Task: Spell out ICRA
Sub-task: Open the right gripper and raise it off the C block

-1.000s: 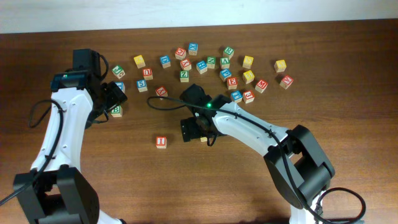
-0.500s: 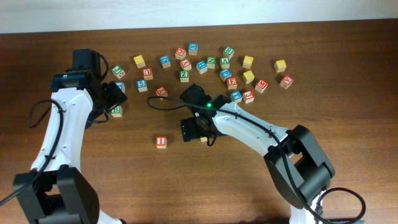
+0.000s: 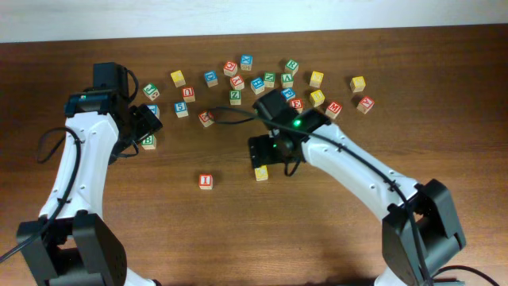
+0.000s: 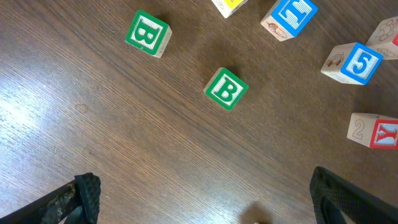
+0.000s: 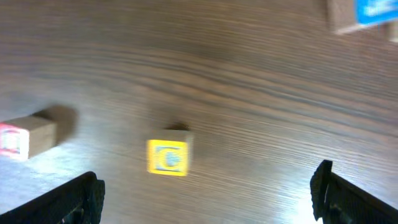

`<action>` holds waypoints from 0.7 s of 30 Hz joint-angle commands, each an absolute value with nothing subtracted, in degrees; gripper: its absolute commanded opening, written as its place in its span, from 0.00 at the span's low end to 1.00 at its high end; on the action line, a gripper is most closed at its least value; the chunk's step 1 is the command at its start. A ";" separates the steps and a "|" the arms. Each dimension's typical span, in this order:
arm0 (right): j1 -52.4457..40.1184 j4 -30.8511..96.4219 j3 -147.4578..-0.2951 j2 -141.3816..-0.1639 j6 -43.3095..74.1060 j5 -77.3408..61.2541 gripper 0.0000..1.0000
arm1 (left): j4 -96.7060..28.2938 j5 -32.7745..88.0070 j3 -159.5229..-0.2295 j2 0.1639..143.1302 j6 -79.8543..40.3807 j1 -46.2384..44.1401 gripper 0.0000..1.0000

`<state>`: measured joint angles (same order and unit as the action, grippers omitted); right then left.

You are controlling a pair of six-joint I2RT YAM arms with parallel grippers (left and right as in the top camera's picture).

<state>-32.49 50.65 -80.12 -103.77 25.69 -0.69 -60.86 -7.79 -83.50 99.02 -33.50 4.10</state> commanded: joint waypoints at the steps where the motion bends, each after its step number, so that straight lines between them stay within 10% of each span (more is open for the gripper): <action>1: -30.28 52.12 -79.79 -103.57 25.28 0.67 0.98 | -60.93 -8.43 -83.35 99.42 -33.85 4.19 0.99; 21: -29.93 53.78 -79.77 -103.59 22.50 0.67 0.98 | -60.93 -8.43 -83.35 99.42 -33.85 4.19 0.99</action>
